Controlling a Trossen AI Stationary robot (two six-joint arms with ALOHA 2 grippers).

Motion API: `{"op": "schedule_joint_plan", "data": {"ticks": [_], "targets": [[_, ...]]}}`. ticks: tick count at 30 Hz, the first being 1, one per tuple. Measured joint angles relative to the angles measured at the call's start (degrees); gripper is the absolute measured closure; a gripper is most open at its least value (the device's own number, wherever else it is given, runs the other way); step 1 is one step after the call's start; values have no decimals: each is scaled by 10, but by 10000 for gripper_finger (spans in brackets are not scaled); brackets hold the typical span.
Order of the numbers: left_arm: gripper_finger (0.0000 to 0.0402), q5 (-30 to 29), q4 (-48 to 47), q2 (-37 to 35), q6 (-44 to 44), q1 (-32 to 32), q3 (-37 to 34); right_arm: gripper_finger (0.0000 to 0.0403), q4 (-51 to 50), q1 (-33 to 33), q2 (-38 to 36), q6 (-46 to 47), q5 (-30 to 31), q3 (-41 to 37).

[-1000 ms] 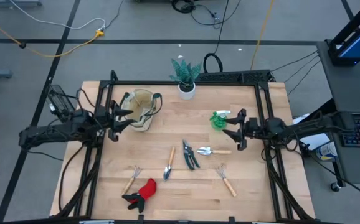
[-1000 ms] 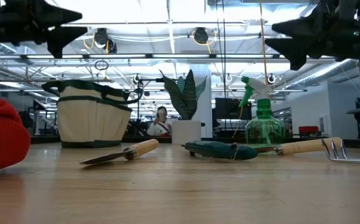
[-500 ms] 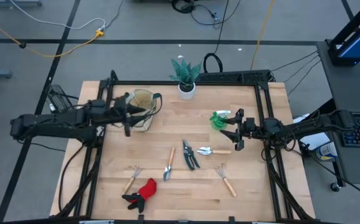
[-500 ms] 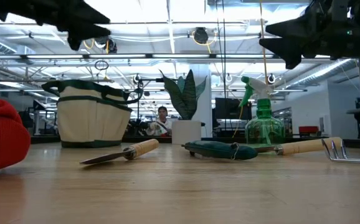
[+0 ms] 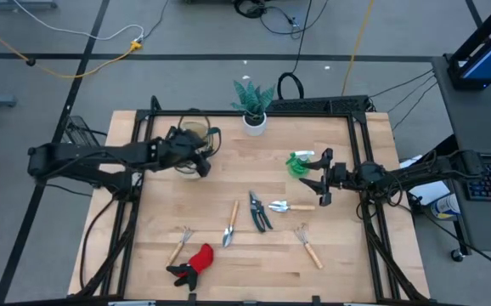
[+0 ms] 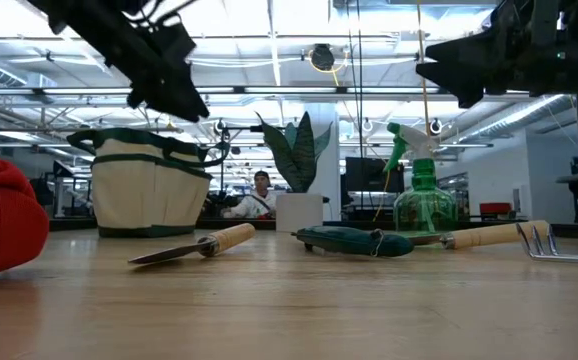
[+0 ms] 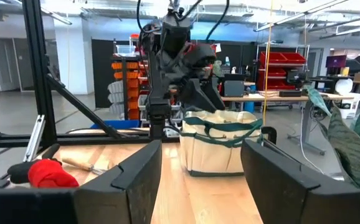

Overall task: Pick & Place Garden tools in Gardening bag
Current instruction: Prepare the brown gardening bag

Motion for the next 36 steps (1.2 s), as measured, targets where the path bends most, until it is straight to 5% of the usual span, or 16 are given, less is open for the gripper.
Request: {"op": "schedule_joint_plan", "data": {"ticks": [18, 25, 29, 36], "targets": [[244, -61, -23, 96, 10, 38, 1, 197, -2, 0, 0, -9, 0, 0], [365, -57, -22, 95, 28, 38, 1, 197, -2, 0, 0, -9, 0, 1], [389, -5, -13, 90, 75, 28, 1, 197, -2, 0, 0, -9, 0, 1], [394, 174, 10, 79, 205, -24, 0, 197, -2, 0, 0, -9, 0, 1]]}}
